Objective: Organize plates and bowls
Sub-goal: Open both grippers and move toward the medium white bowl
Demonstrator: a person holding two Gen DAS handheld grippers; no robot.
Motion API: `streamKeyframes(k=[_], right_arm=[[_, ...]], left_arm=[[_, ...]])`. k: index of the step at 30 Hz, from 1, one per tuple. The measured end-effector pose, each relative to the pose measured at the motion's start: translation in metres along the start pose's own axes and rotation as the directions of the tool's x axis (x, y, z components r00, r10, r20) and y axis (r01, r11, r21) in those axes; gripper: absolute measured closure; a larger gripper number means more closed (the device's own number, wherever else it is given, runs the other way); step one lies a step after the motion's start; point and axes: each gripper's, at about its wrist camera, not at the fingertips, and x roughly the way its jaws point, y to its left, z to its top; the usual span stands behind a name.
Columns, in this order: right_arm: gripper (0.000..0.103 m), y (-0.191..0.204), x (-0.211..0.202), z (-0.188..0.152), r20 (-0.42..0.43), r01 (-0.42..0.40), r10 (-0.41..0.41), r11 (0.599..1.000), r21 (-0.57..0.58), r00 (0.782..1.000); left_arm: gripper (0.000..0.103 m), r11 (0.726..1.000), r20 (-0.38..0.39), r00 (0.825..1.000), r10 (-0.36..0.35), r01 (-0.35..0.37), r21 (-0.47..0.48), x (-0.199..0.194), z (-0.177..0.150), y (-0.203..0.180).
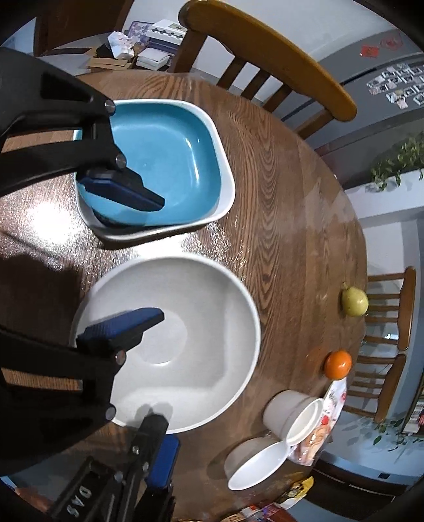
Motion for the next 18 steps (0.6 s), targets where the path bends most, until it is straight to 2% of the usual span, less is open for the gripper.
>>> streamKeyframes(k=[3,6,9,12,18], right_arm=[[0.070,-0.010,-0.014,-0.002,0.031,-0.013,0.012,1.000,0.024,0.999],[0.069,-0.022,-0.030,-0.005,0.063,-0.012,0.009,0.999,0.048,0.998],[0.069,-0.036,-0.046,-0.009,0.090,-0.012,0.005,0.997,0.077,0.996],[0.067,-0.050,-0.061,-0.014,0.115,-0.009,-0.003,0.995,0.099,0.993],[0.063,-0.082,-0.091,-0.027,0.157,0.010,-0.032,0.990,0.142,0.987]], left_arm=[[0.042,1.000,0.015,1.000,-0.001,0.001,-0.007,-0.009,-0.001,-0.001],[0.034,1.000,0.034,0.999,-0.013,0.013,-0.004,-0.021,-0.005,-0.009],[0.033,0.999,0.049,0.998,-0.031,0.031,0.013,-0.032,-0.007,-0.022],[0.024,0.998,0.065,0.996,-0.054,0.052,0.031,-0.043,-0.008,-0.036],[0.022,0.992,0.085,0.992,-0.095,0.088,0.086,-0.058,-0.009,-0.073]])
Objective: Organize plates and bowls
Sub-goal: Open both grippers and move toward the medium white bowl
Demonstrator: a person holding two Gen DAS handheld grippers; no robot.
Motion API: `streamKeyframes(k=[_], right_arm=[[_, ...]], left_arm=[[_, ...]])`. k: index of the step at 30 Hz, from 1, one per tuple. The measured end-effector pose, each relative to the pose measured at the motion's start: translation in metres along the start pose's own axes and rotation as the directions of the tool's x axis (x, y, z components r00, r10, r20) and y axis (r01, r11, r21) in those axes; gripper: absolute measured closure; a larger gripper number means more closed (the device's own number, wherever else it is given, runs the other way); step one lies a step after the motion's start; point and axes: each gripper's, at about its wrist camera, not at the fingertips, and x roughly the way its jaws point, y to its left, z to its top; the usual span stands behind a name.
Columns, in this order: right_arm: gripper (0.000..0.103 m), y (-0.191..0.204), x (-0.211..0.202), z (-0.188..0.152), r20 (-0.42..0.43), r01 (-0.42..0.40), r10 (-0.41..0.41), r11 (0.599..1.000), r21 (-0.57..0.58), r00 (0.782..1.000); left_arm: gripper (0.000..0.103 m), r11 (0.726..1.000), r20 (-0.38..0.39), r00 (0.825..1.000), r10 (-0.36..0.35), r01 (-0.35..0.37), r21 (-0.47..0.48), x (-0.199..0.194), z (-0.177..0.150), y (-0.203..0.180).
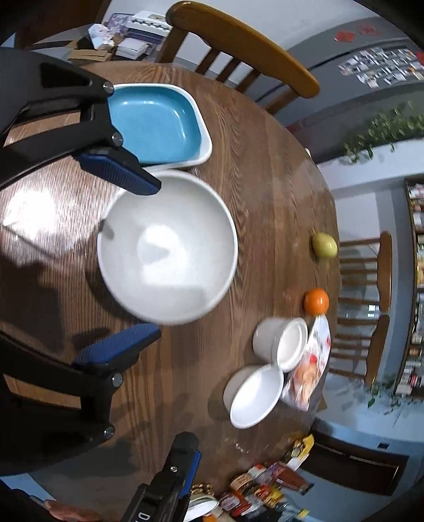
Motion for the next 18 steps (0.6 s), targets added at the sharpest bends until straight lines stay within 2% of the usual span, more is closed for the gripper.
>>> streamKeyframes(k=[8,12,18], right_arm=[[0.062,-0.041,-0.028,-0.001,0.039,0.042,-0.044,0.998,0.040,0.998],[0.062,-0.073,-0.049,0.006,0.067,0.093,-0.097,0.994,0.059,0.993],[0.062,-0.100,-0.062,0.027,0.100,0.143,-0.149,0.988,0.060,0.984]], left_arm=[[0.022,0.998,0.008,0.999,-0.041,0.041,0.052,-0.004,0.008,-0.044],[0.022,0.996,0.028,0.998,-0.049,0.047,0.071,-0.006,0.021,-0.067],[0.022,0.998,0.056,0.997,-0.045,0.043,0.049,0.001,0.051,-0.091]])
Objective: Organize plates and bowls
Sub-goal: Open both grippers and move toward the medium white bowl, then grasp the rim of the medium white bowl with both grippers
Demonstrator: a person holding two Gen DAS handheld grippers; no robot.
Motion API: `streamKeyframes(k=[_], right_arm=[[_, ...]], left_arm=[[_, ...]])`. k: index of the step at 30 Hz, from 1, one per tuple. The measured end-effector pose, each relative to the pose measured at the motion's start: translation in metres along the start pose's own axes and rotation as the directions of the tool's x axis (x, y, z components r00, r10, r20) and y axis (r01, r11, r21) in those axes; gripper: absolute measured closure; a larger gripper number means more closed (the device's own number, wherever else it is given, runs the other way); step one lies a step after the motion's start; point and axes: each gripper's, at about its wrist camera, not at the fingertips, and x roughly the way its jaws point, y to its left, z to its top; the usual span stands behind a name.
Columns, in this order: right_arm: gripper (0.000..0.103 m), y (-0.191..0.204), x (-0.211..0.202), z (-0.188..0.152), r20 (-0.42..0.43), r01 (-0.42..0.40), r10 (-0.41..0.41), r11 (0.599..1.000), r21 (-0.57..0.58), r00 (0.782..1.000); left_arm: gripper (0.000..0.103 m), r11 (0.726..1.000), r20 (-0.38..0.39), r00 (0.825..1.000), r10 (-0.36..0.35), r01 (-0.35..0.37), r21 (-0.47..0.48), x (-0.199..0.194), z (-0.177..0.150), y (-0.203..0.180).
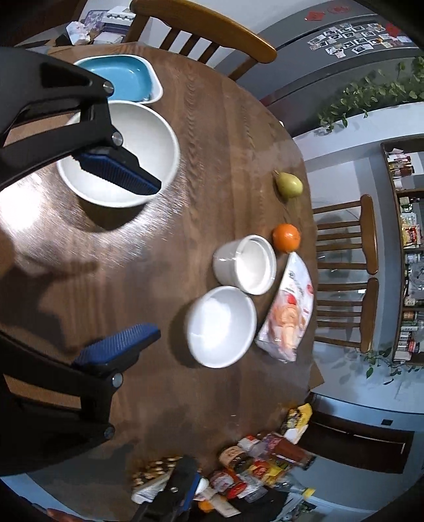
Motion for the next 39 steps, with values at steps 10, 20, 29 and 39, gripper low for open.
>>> streamKeyframes(k=[10,20,29,39], right_arm=[[0.062,-0.009,0.046,0.039,-0.022,-0.034,0.033,0.998,-0.046,0.999],[0.062,-0.007,0.118,0.047,-0.115,-0.093,0.086,0.994,-0.057,0.990],[0.062,-0.013,0.151,0.045,-0.163,-0.146,0.143,0.989,-0.008,0.976],[0.081,-0.009,0.160,0.042,-0.183,-0.183,0.181,0.983,0.001,0.966]], left_arm=[[0.022,0.998,-0.038,0.998,0.042,-0.044,-0.043,0.054,0.029,-0.019],[0.023,0.997,-0.105,0.993,0.054,-0.060,-0.047,0.105,0.036,-0.025],[0.043,0.999,-0.151,0.988,0.027,-0.031,-0.022,0.133,0.037,-0.030],[0.072,1.000,-0.169,0.985,-0.021,0.020,-0.008,0.144,0.039,-0.034]])
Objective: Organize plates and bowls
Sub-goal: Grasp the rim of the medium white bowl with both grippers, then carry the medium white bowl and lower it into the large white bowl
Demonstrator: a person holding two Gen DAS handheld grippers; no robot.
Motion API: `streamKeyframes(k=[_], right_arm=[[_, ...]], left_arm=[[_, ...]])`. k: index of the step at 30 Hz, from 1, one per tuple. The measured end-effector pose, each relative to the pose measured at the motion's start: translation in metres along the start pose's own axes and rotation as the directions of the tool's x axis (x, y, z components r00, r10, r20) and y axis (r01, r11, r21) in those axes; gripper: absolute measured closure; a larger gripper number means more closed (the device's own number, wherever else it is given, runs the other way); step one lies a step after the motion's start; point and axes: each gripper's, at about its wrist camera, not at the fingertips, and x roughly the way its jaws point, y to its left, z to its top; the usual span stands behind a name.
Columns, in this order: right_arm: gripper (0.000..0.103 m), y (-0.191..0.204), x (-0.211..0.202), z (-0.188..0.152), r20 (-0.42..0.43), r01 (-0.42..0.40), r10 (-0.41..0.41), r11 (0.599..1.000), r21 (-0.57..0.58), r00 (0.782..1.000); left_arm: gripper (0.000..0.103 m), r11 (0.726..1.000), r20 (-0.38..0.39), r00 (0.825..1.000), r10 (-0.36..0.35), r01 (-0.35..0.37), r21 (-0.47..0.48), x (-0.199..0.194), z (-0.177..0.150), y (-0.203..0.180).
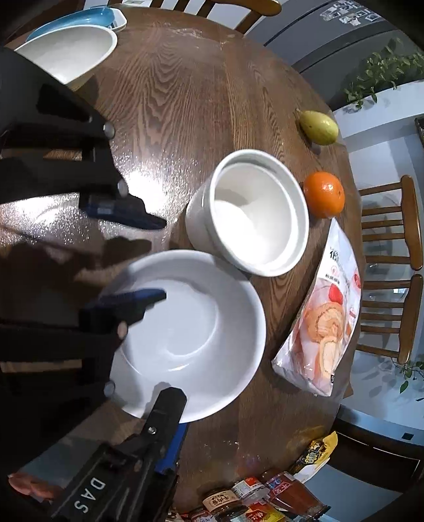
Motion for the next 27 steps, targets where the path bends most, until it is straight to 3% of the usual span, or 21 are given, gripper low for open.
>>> streamKeyframes(k=[6,14,27], right_arm=[[0.092,0.005,0.000,0.000,-0.001,0.004,-0.004,1.000,-0.004,1.000],[0.093,0.011,-0.009,-0.003,0.014,0.005,-0.005,1.000,-0.008,1.000],[0.093,0.049,-0.055,-0.023,0.077,-0.009,0.014,0.998,-0.059,0.997]], left_arm=[[0.085,1.000,-0.007,1.000,-0.010,0.010,0.024,0.003,-0.003,-0.005],[0.086,0.999,0.000,1.000,-0.009,0.009,0.037,-0.003,-0.008,-0.005],[0.086,1.000,0.090,0.996,-0.001,-0.002,0.028,-0.063,-0.034,0.012]])
